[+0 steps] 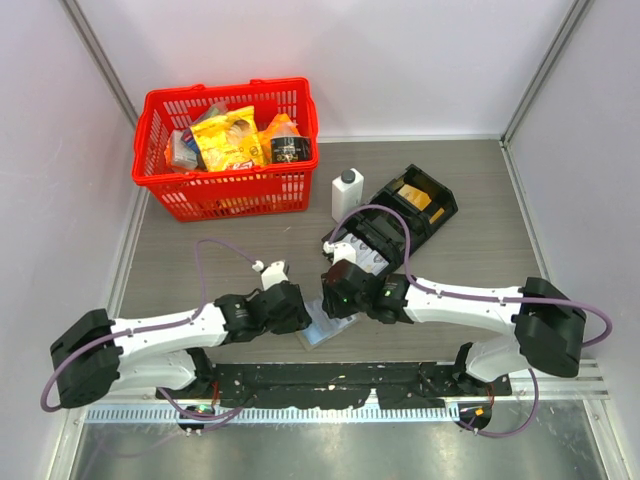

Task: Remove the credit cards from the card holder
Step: Remove the credit card from the card holder.

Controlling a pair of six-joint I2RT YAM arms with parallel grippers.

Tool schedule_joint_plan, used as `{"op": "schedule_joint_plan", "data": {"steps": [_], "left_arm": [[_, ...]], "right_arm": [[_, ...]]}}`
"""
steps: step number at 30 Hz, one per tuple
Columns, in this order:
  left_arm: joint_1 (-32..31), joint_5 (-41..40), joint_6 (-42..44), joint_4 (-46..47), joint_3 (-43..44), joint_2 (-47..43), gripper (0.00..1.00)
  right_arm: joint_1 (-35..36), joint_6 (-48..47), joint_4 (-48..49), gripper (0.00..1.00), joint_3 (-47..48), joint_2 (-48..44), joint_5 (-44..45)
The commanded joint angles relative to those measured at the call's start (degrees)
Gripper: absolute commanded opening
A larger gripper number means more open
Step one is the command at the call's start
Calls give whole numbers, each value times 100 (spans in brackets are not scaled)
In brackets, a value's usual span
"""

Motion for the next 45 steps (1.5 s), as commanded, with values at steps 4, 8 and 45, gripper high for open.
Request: {"op": "schedule_joint_plan", "data": {"steps": [4, 8, 45], "left_arm": [[-29, -143, -236, -333, -130, -789, 46], [-29, -91, -280, -351, -121, -1062, 46], [58, 261, -289, 826, -376, 617, 22]], "right_arm": [[44, -65, -347, 33, 28, 425, 830], [44, -56, -593, 43, 107, 426, 1216], [-1336, 550, 3458, 45, -1826, 390, -2544]]}}
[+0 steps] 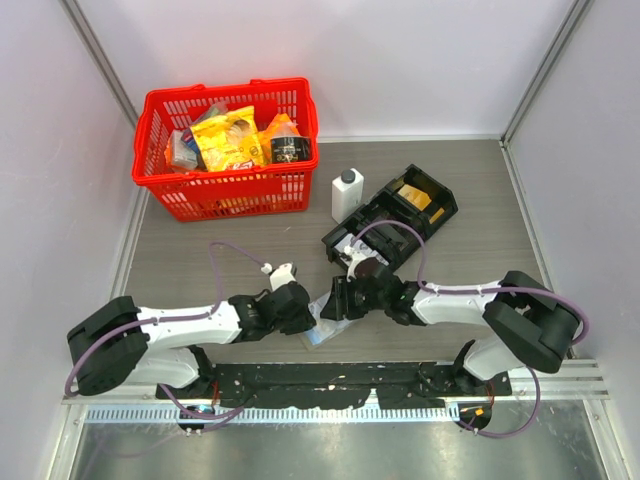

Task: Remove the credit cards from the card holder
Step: Remove the credit card from the card holder.

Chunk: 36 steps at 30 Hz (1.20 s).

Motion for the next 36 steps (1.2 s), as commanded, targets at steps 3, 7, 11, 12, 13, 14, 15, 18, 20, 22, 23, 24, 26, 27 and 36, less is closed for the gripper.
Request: {"op": "schedule_joint_plan", "data": {"steps": [3, 7, 11, 12, 13, 14, 15, 18, 20, 22, 23, 24, 26, 27, 36], "left_arm": [[100, 1, -178, -92, -344, -90, 22], [135, 18, -187, -118, -405, -134, 22], [162, 36, -178, -127, -414, -134, 22], [162, 36, -178, -136, -414, -143, 22], [162, 36, -178, -144, -423, -152, 22], [171, 36, -178, -153, -423, -160, 22], [162, 36, -178, -162, -440, -178, 22], [197, 27, -178, -206, -467, -231, 22], [223, 18, -169, -250, -493, -275, 22], [250, 36, -178, -259, -520, -310, 22], [267, 45, -178, -250, -528, -310, 22], [267, 45, -169, -250, -537, -310, 22], [285, 54, -160, -259, -528, -301, 22], [294, 62, -160, -259, -537, -310, 22], [320, 89, -143, -302, -529, -284, 22]], "right_arm": [[-215, 199, 617, 44, -113, 47, -286], [-242, 190, 766, 40, -113, 179, -497], [-242, 190, 819, 36, -43, 407, -612], [-250, 190, 828, 35, -34, 460, -638], [-268, 199, 845, 33, -34, 512, -647], [-277, 207, 889, 32, -43, 530, -682], [-277, 242, 916, 29, -77, 539, -700], [-426, 339, 1109, 20, -209, 487, -823], [-505, 383, 1223, 11, -297, 425, -902], [-540, 401, 1285, 6, -350, 381, -937], [-558, 392, 1294, 4, -359, 372, -964], [-558, 383, 1285, 1, -359, 355, -972], [-558, 375, 1303, 1, -359, 355, -981], [-558, 383, 1294, 1, -359, 346, -981], [-585, 357, 1004, 1, -315, 284, -797]]}}
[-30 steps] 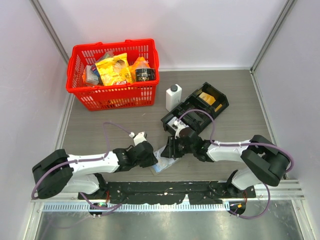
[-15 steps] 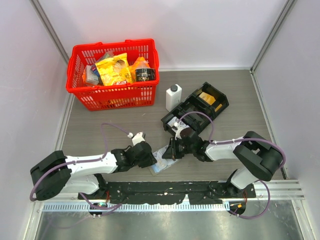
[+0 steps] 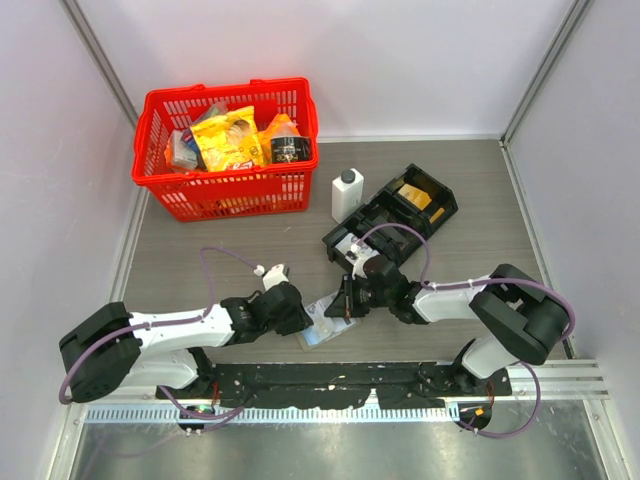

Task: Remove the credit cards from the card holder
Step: Remove the credit card from the card holder.

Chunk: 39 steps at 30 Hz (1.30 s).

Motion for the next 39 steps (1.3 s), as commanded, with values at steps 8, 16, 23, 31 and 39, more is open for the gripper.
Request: {"op": "schedule_joint_plan", "data": {"steps": [8, 16, 23, 31, 39], "left_arm": [[99, -121, 85, -653, -214, -92, 22], [99, 19, 172, -548, -144, 110, 22], [108, 2, 181, -574, -144, 75, 22], [126, -7, 181, -591, -144, 75, 22], [126, -7, 199, -609, -117, -65, 23]], "right_arm": [[-40, -47, -175, 14, 146, 14, 143], [4, -83, -166, 27, 357, 409, -68], [4, -144, -315, 10, 375, 287, 11], [-23, -346, -1273, 1, 366, -767, 722], [-31, -267, -2064, 1, 436, -2154, 1496]]}}
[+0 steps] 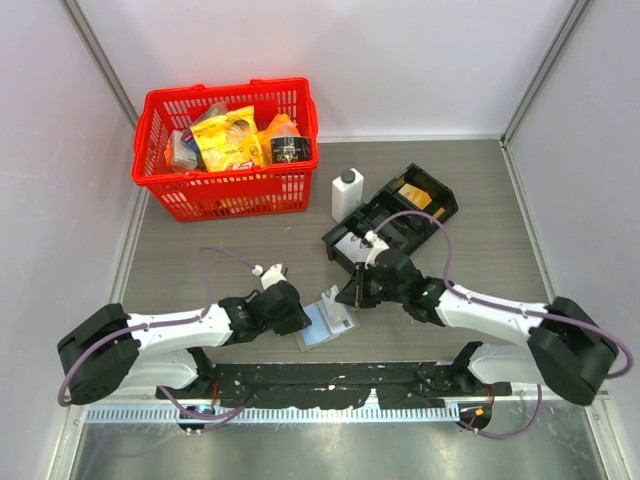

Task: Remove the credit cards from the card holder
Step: Remove the credit card from the card holder, then place the credit card in the storage box.

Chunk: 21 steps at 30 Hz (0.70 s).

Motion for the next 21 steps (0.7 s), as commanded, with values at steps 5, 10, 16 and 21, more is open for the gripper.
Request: {"op": "schedule_joint_plan", "data": {"steps": [5, 10, 16, 21], "left_arm": [[253, -161, 539, -900, 143, -489, 34], [903, -73, 1092, -1594, 678, -1131, 60], [1878, 33, 1997, -2807, 1803, -1667, 91], [2494, -54, 2718, -3756, 2884, -1878, 99]], "right_arm": [[-84, 234, -520, 1, 37, -1772, 1630], [-128, 848, -291, 1, -288, -2967, 3035], [-128, 1806, -309, 1, -833, -3812, 4699], [-119, 2562, -511, 1, -931, -3638, 5332]]}}
